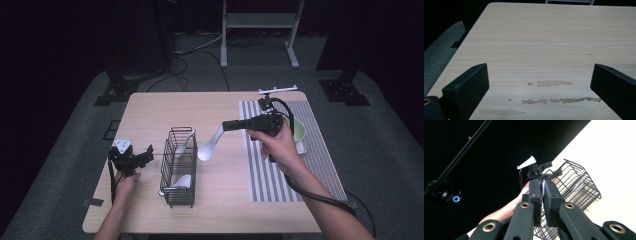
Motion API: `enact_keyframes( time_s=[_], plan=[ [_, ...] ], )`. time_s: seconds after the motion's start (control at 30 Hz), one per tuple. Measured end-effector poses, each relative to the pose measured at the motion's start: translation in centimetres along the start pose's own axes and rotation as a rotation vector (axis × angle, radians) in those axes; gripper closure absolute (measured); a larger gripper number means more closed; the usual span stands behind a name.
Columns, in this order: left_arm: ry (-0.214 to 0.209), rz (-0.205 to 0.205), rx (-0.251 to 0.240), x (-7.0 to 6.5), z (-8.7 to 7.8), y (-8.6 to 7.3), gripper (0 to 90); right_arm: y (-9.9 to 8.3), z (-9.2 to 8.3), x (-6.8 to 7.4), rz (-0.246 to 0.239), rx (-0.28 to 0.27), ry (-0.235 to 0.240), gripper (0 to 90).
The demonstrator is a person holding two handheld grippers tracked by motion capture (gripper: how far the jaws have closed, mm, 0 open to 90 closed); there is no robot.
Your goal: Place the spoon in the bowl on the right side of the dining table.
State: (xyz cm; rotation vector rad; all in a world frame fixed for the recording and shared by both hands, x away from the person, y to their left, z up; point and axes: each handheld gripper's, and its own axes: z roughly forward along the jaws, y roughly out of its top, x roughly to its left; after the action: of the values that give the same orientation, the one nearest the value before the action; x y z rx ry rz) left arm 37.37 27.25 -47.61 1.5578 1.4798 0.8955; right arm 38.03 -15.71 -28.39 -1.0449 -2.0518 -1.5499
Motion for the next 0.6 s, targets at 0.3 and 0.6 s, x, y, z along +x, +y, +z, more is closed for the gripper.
enact_keyframes(
  time_s=[0.3,0.6],
  plan=[
    [0.001,0.001,0.000,0.0,0.0,0.0,1.0,-0.3,-0.5,-1.0,0.023,-0.011,-0.010,85.4],
    [0.002,0.009,0.001,-0.1,0.0,0.0,0.9,-0.9,-1.3,-2.4,0.050,-0.026,-0.028,85.4]
  ],
)
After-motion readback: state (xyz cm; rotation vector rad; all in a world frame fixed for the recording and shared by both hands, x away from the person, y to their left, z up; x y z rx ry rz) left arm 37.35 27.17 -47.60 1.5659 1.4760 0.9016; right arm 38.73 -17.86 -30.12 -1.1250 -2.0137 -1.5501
